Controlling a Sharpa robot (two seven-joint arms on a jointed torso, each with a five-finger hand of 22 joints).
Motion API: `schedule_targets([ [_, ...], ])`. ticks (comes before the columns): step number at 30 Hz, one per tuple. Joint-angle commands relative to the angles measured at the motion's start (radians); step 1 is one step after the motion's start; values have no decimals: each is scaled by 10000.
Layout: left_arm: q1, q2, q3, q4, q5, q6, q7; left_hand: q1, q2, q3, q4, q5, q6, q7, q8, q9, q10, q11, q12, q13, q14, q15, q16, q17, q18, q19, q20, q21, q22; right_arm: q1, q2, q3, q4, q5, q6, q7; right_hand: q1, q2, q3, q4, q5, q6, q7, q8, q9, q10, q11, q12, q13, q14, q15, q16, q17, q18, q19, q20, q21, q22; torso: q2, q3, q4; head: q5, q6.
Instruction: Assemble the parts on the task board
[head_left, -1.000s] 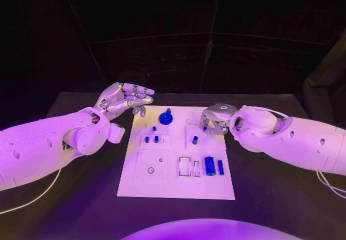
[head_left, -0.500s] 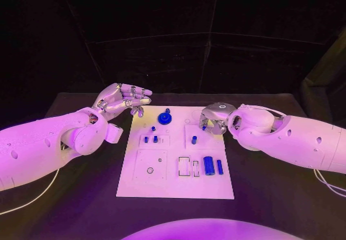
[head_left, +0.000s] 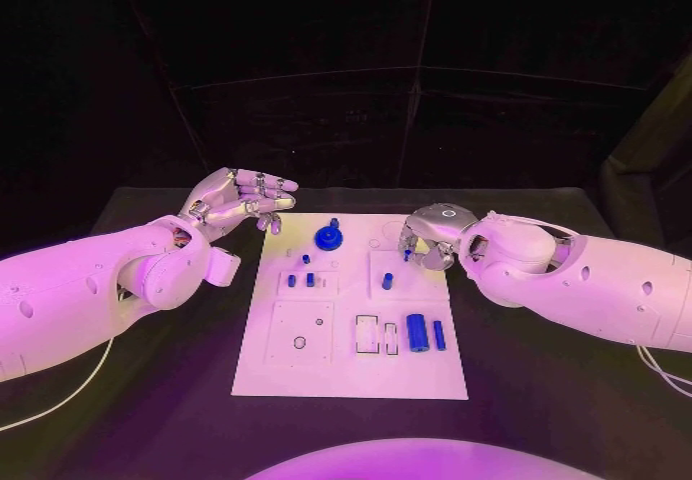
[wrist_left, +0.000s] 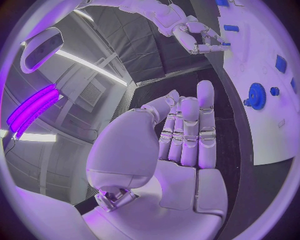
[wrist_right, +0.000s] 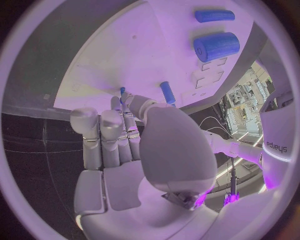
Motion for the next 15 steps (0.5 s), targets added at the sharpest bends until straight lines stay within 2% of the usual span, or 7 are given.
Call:
schedule_targets([
  [1, 12, 2, 5, -76, 92, 102, -66, -85, 44, -48, -13, 48, -93, -11, -69, -10, -83, 27, 32, 9, -64, -15, -75, -42, 99, -81, 26, -54, -12, 33, -166, 15, 238, 71, -1180, 19, -143, 9, -44, 32, -51, 60, -21, 5, 1, 31, 13, -41, -10, 147, -81, 32, -4, -89, 71, 12, 62, 35, -9, -17, 5, -28, 61],
  [6, 12, -8, 6, -232, 163, 70, -140, -23, 75, -21, -63, 49, -144, 12, -100, -22, -136, 41, 58, 16, -101, -10, -108, -118, 104, -93, 29, -67, -20, 51, -441, 22, 572, 374, -1491, 54, -222, 5, -57, 47, -54, 61, -27, 2, 0, 38, 10, -49, -9, 158, -83, 93, 55, -102, 101, 10, 101, 107, 9, -11, -2, -11, 94],
  [11, 13, -48, 7, -309, 260, 19, -158, 9, 88, -5, -92, 49, -170, 27, -115, -27, -160, 51, 75, 20, -137, -7, -152, -203, 105, -97, 32, -71, -22, 77, -629, 27, 894, 944, -1717, 130, -259, 9, -62, 57, -54, 68, -32, 4, 1, 47, 6, -50, -7, 161, -84, 109, 67, -106, 111, 9, 115, 129, -8, -20, -20, 44, 60],
  [15, 14, -76, 8, -342, 289, -77, -177, 40, 120, 20, -116, 50, -204, 54, -134, -33, -178, 65, 99, 26, -151, -1, -169, -245, 106, -97, 34, -72, -24, 84, -640, 29, 1214, 1399, -2177, 350, -251, 26, -36, 34, -41, 53, -34, -6, -3, 30, 2, -65, -10, 164, -88, 124, 75, -108, 118, 7, 128, 146, 5, -26, -2, 71, 61],
])
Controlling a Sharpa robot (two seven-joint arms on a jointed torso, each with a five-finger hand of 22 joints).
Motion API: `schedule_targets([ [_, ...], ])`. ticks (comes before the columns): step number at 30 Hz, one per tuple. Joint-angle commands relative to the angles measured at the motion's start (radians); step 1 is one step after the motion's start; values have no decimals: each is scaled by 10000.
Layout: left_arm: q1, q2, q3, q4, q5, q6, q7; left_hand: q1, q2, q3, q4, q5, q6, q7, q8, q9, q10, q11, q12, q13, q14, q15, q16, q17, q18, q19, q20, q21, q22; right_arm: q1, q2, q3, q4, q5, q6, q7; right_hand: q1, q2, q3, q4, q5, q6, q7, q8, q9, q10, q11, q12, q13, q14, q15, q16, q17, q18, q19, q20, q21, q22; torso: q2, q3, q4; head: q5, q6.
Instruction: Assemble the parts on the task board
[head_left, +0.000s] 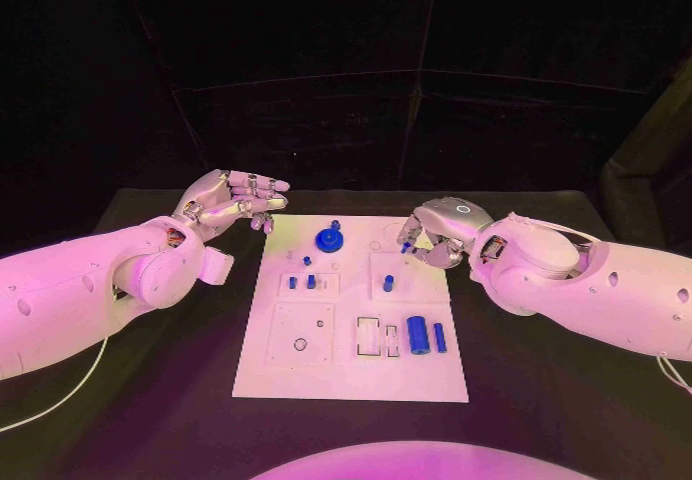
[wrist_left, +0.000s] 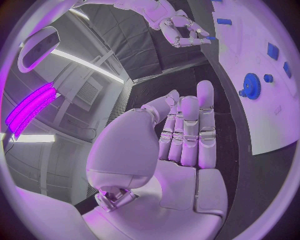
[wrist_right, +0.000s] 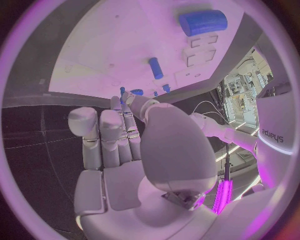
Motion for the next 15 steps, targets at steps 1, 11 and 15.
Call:
schedule_targets([
  [1, 14, -12, 8, -18, 171, -88, -32, 3, 84, 19, -59, 49, -87, 14, -60, -9, -70, 30, 51, 16, -80, -2, -61, -23, 107, -63, 0, -34, -14, 24, 62, 9, 283, 828, -992, 380, -47, 19, 7, -7, -35, 52, -34, -8, -16, 26, 2, -71, -13, 166, -89, 88, 34, -111, 54, 0, 71, 26, 11, -10, 10, 29, 0],
  [11, 16, 17, 9, 64, 200, -137, 6, -42, 71, -8, -55, 47, -114, 40, -75, -12, -87, 53, 88, 25, -93, 18, -78, -73, 100, -68, 14, -41, -19, 18, 967, 2, 522, 717, -983, 833, 1, 72, 111, -117, 18, 25, -12, -22, -23, 6, 15, -96, -12, 179, -85, 152, 75, -121, 82, -2, 124, 95, 13, -16, 24, 387, -142],
  [15, 18, 96, 10, 97, 235, -128, 12, -66, 65, -22, -48, 47, -117, 43, -76, -11, -96, 58, 99, 28, -95, 24, -79, -85, 98, -72, 20, -45, -22, -4, 1531, -8, 346, 438, -409, 961, 2, 81, 125, -132, 25, 20, -8, -23, -24, 2, 20, -101, -11, 183, -82, 186, 111, -132, 105, -1, 154, 154, 1, -43, 41, 564, -209],
])
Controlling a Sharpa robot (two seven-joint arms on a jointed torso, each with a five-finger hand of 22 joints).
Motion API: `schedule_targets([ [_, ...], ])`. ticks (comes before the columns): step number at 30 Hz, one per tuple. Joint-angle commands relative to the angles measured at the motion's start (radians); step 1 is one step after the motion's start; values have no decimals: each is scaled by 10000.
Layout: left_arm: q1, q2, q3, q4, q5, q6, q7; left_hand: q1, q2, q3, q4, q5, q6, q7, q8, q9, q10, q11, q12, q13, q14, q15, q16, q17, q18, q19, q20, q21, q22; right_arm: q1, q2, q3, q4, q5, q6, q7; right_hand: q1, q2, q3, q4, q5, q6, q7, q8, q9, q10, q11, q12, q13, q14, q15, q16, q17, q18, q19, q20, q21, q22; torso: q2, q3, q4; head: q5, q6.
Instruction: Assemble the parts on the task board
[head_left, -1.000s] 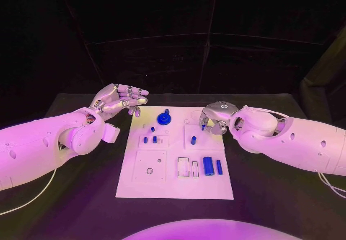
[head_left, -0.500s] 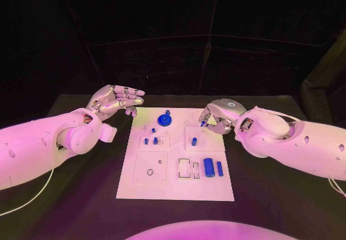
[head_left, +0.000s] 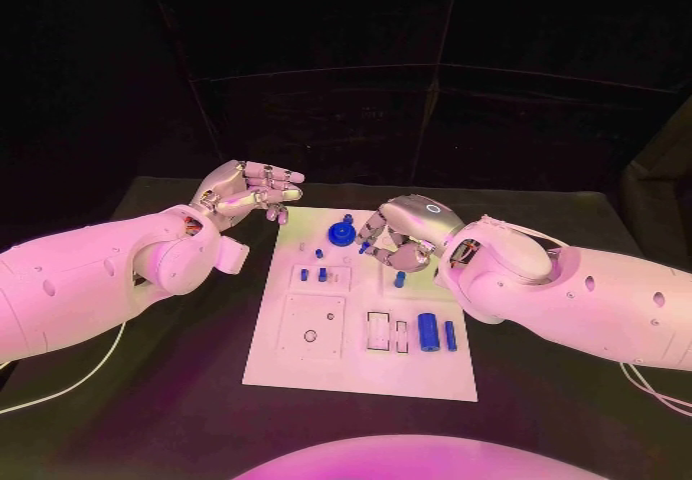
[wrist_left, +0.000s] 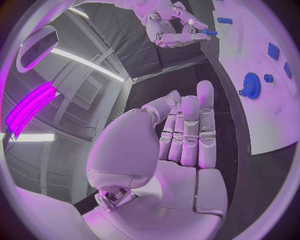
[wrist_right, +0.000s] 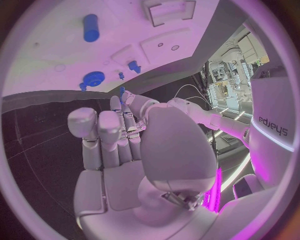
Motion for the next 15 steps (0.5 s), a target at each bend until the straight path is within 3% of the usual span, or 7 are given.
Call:
schedule_targets([
  [1, 15, 66, 7, 53, 132, -17, 51, -74, 57, -23, -48, 47, -88, 13, -38, -12, -60, 23, 54, 11, -61, -12, -40, -9, 102, -72, 20, -45, -12, -16, 349, -25, -145, -296, 501, 399, 0, 85, 28, -33, 27, 24, -5, -21, -7, 5, 19, -60, -10, 184, -82, 75, 24, -135, 104, 5, 44, 24, -4, -16, -8, 182, -52],
  [3, 16, 110, 8, 59, 136, -16, 57, -88, 55, -31, -44, 47, -88, 14, -38, -11, -64, 24, 62, 13, -64, -8, -45, -23, 101, -74, 23, -48, -14, -31, 540, -181, -220, -352, 717, 429, -8, 93, 30, -33, 33, 28, -3, -19, -6, 8, 21, -59, -9, 185, -80, 80, 28, -139, 112, 6, 55, 44, 3, -7, -16, 217, -55],
  [8, 22, 237, 9, 56, 142, -61, 56, -117, 73, -44, -26, 47, -60, 6, -22, -3, -70, 21, 84, 19, -60, -4, -36, -27, 101, -78, 30, -56, -20, -64, 949, -483, -423, -469, 1217, 496, -29, 98, 26, -37, 50, 33, 1, -15, -4, 15, 24, -57, -6, 190, -77, 107, 52, -144, 120, 8, 70, 67, -6, -20, 34, 285, -125],
  [12, 26, 326, 10, 32, 144, -89, 66, -171, 73, -75, -2, 47, -32, -3, -4, 5, -80, 17, 114, 27, -57, -1, -31, -44, 103, -82, 38, -67, -30, -175, 1137, -604, -519, -583, 1453, 512, -69, 100, 13, -43, 82, 36, 3, -12, -2, 22, 27, -56, -3, 196, -72, 136, 74, -148, 130, 12, 90, 96, -32, -42, 58, 361, -162],
  [15, 29, 371, 11, 29, 144, -92, 75, -191, 71, -86, 6, 47, -27, -6, -1, 7, -85, 16, 124, 30, -56, 0, -29, -51, 103, -83, 40, -71, -34, -258, 1229, -645, -576, -673, 1611, 517, -77, 100, 10, -46, 90, 36, 2, -12, -2, 24, 26, -56, -2, 198, -72, 147, 84, -151, 135, 13, 98, 112, -14, -32, 39, 471, -153],
])
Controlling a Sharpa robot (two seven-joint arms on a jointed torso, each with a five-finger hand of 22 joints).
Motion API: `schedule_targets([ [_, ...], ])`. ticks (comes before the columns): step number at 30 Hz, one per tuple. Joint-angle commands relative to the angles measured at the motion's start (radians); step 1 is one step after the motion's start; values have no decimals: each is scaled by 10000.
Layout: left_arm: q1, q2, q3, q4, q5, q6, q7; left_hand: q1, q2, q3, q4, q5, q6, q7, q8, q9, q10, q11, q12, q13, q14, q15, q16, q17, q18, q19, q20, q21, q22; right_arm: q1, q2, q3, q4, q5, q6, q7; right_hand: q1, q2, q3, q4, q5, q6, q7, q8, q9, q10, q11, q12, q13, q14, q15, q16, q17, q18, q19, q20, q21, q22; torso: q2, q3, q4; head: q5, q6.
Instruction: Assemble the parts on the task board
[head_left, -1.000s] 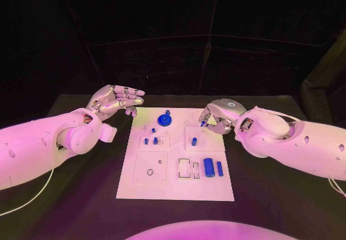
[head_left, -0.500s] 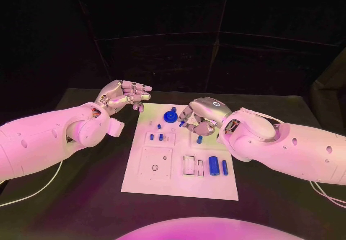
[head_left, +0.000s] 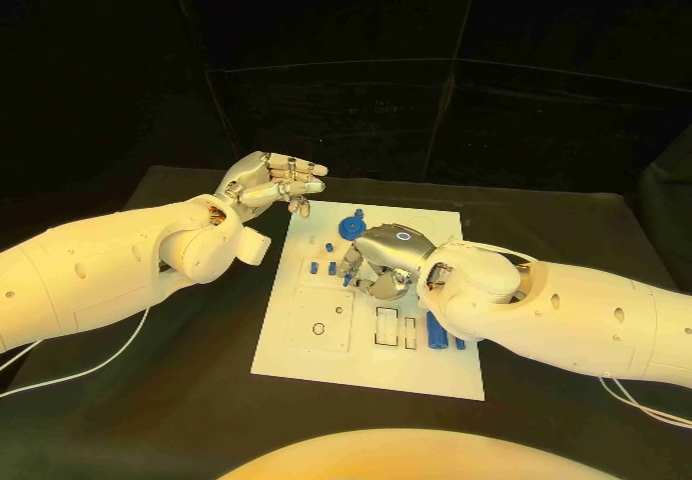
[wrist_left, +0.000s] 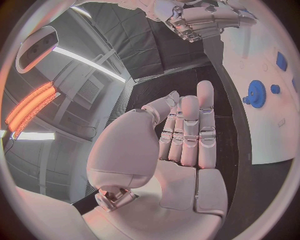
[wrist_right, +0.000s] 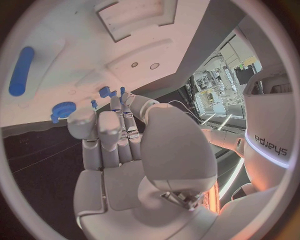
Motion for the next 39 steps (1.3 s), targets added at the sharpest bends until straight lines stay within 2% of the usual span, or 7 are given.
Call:
schedule_targets([
  [1, 23, 45, 9, 4, 84, -33, 78, -120, -10, -93, 12, 47, -21, -9, 3, 7, -89, 14, 71, 19, -57, 0, -29, -25, 105, -55, 13, -75, -17, -48, 67, -17, -54, -331, 612, 173, -25, 49, 11, -45, 39, 45, 8, 14, 15, 25, 26, -56, -2, 198, -72, 52, 25, -152, 62, 13, 58, 24, 3, 3, -6, 112, -10],
  [4, 25, 68, 9, 5, 85, -21, 79, -129, 4, -96, 17, 48, 10, -25, 21, 15, -91, 3, 90, 24, -63, -4, -35, -50, 108, -55, 14, -81, -22, -96, 118, -31, -95, -437, 708, 188, -46, 53, 3, -53, 67, 51, 6, 18, 17, 30, 25, -55, 0, 201, -71, 73, 41, -156, 69, 15, 73, 47, 4, 13, -3, 158, -37],
  [11, 27, 100, 9, -4, 85, -5, 84, -129, 4, -96, 17, 48, 10, -25, 21, 15, -91, 3, 90, 24, -63, -4, -35, -50, 108, -55, 14, -81, -22, -202, 279, -42, -148, -587, 768, 229, -58, 52, -3, -57, 81, 52, 6, 19, 17, 31, 25, -56, 0, 203, -71, 83, 49, -156, 70, 16, 78, 53, 3, 4, 12, 239, -51],
  [18, 28, 116, 9, -20, 86, 18, 86, -143, 29, -106, 21, 47, 84, -57, 64, 31, -99, -18, 132, 35, -69, -16, -35, -83, 116, -57, 14, -96, -37, -341, 374, -41, -215, -786, 694, 224, -61, 51, -4, -62, 89, 52, 4, 19, 18, 31, 24, -56, 1, 202, -71, 81, 44, -157, 71, 16, 80, 56, -4, 1, 11, 294, -60],
  [20, 28, 113, 9, -25, 86, 18, 81, -143, 29, -106, 21, 47, 84, -57, 64, 31, -99, -18, 132, 35, -69, -16, -35, -83, 116, -57, 14, -96, -37, -376, 389, -41, -205, -889, 668, 220, -66, 54, -6, -69, 106, 53, 3, 19, 18, 33, 23, -56, 1, 201, -71, 83, 42, -155, 68, 17, 81, 52, 6, 12, -6, 322, -66],
  [39, 26, 136, 9, -92, 86, 79, -12, -145, 33, -107, 21, 48, 94, -60, 71, 33, -103, -22, 141, 37, -99, -19, -75, -159, 118, -58, 12, -101, -41, -547, 468, -40, -285, -1375, 828, 50, -96, 44, -25, -88, 139, 59, 2, 22, 21, 34, 23, -59, 2, 200, -71, 91, 40, -154, 65, 18, 88, 54, 1, 9, 7, 338, -129],
])
